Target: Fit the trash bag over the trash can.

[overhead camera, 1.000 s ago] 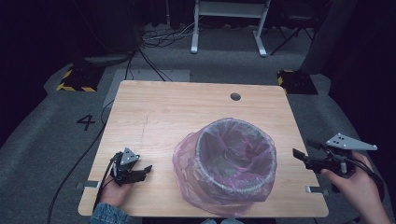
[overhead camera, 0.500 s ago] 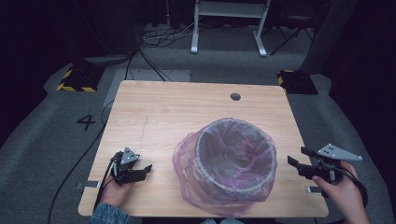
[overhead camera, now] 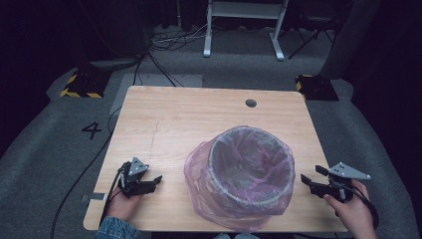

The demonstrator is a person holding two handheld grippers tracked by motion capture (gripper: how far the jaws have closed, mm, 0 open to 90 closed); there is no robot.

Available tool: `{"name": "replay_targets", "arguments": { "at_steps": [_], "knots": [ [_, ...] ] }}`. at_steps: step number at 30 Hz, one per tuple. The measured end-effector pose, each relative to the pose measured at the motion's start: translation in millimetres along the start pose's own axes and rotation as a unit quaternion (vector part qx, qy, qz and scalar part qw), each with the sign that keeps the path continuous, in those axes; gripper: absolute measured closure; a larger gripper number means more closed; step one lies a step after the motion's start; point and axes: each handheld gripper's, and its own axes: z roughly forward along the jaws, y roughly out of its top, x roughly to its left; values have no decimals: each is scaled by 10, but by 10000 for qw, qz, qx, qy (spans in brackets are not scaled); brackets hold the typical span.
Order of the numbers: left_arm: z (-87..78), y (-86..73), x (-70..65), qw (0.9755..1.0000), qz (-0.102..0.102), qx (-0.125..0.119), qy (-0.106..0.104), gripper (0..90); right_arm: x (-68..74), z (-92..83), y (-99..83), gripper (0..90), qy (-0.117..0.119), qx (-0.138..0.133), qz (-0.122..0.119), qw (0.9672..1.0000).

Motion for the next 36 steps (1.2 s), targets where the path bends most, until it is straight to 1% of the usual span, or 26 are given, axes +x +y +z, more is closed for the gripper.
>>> {"name": "replay_targets", "arguments": {
  "at_steps": [2, 4, 8, 11, 12, 17, 18, 20, 21, 23, 25, 27, 31, 32, 33, 36],
  "knots": [
    [0, 0, 0, 10000, 1, 1, 0, 321, -8, 34, -42, 266, -83, -8, 70, 9999],
    [-1, 1, 1, 10000, 1, 11, -3, 321, -5, 73, -79, 266, -97, 21, 92, 9999],
    [0, 3, 3, 10000, 7, 15, -12, 319, 6, 137, -124, 266, -103, 125, 23, 9999],
    [1, 3, 3, 10000, -1, 13, -16, 319, -8, 176, -146, 265, -191, 164, 16, 9997],
    [2, 4, 3, 10000, 0, 12, -13, 318, -14, 195, -156, 265, -188, 180, 18, 9997],
    [3, 4, 2, 10000, -7, 9, -9, 318, -44, 292, -206, 265, -174, 242, 171, 9994],
    [3, 4, 2, 10000, -8, 9, -9, 318, -52, 308, -216, 264, -174, 253, 242, 9992],
    [3, 5, 2, 10000, -8, 11, -7, 318, -78, 332, -214, 264, -177, 436, 352, 9983],
    [4, 5, 2, 10000, -10, 10, -7, 318, -82, 339, -213, 263, -190, 470, 403, 9979],
    [4, 6, 2, 10000, -7, 10, -2, 318, -99, 359, -207, 245, -208, 564, 453, 9972],
    [5, 6, 2, 10000, -10, 7, -4, 318, -108, 380, -196, 223, -295, 595, 396, 9970],
    [4, 6, 2, 10000, -8, 10, -6, 318, -117, 409, -182, 137, -405, 675, 393, 9961],
    [5, 5, 1, 10000, -10, 6, -2, 318, -178, 509, -129, 0, -387, 850, 381, 9949],
    [5, 5, 1, 10000, -11, 6, -2, 318, -201, 552, -103, 0, -336, 874, 357, 9950],
    [4, 6, 3, 10000, -6, 12, -3, 318, -204, 568, -90, 0, -348, 880, 378, 9948],
    [5, 5, 1, 10000, -11, 6, -4, 318, -199, 570, -91, 0, -341, 872, 369, 9949]
  ]
}}
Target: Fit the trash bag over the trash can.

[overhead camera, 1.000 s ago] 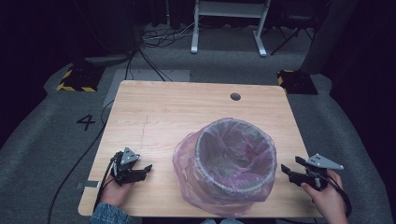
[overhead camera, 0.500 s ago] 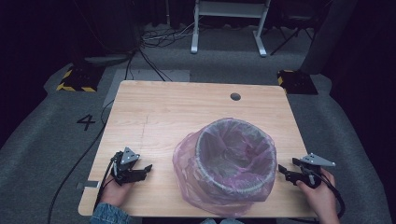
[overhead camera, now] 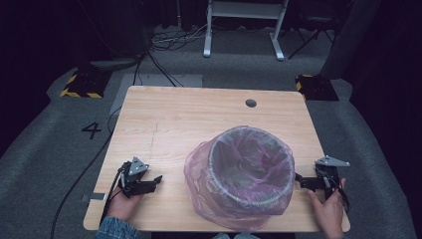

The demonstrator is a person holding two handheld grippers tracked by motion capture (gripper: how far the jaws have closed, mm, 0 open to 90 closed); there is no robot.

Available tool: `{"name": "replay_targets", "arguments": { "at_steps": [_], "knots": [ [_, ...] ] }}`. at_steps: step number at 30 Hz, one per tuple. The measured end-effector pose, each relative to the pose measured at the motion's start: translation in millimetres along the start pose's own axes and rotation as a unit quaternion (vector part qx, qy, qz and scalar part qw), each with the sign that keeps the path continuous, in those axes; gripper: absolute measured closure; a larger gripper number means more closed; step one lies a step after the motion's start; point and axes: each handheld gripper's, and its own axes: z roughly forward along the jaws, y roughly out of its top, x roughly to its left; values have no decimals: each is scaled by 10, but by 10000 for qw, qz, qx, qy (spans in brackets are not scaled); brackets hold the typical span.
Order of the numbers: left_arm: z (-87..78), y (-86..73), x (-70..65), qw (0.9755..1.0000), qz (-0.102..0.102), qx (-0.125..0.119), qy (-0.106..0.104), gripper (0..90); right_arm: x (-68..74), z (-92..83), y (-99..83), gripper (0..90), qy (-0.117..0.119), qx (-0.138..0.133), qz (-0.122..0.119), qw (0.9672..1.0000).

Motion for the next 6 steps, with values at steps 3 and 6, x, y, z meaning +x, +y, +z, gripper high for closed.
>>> {"name": "replay_targets", "arguments": {
  "at_steps": [3, 6],
  "knots": [
    [1, 0, 0, 10000, -3, -2, -3, 318, 2, 0, -1, 0, -4, -5, 0, 10000],
    [3, 2, -1, 10000, -12, 6, -7, 315, 2, 0, -1, 0, -4, -7, 0, 10000]
  ]
}}
